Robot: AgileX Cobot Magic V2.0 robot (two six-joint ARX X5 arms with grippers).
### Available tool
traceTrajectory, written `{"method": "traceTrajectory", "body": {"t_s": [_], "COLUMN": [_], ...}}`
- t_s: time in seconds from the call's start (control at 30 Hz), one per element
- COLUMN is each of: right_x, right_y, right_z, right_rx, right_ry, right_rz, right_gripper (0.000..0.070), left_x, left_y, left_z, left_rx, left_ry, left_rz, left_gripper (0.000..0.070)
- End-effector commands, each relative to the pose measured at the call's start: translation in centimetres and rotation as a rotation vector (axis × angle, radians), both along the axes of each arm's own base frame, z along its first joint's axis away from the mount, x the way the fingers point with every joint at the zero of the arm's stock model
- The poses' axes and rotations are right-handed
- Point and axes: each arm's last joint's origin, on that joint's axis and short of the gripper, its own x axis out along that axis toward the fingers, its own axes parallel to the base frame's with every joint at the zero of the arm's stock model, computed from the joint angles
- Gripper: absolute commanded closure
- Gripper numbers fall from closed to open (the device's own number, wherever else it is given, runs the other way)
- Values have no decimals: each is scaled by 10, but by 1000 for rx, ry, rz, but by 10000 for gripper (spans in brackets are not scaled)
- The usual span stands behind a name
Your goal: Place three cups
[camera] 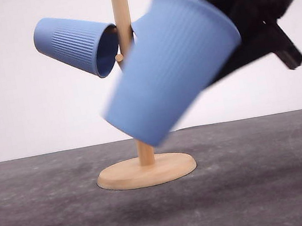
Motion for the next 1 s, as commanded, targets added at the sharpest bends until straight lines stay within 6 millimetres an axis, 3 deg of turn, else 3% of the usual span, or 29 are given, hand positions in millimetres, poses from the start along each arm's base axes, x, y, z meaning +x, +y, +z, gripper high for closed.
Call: {"method": "traceTrajectory", "body": {"t_s": [0.0, 0.3, 0.5, 0.97], "right_x": [-2, -23, -35, -31], "right_y": [8, 39, 56, 65], "right_z": [3, 9, 14, 21], "right_rx": [70, 174, 221, 288], "right_ry": [30, 54, 16, 0], "right_rz": [59, 225, 297, 261], "right_gripper": [700, 700, 700, 700], "left_x": [0, -8, -7, 9], "left_y": [-4, -29, -47, -81], "left_z": [4, 8, 14, 7], "left_rx": [-14, -77, -117, -152], "left_ry": [-28, -84, -193, -314], "left_rz": [-58, -302, -415, -547], "left_gripper": [101, 97, 49, 73]}}
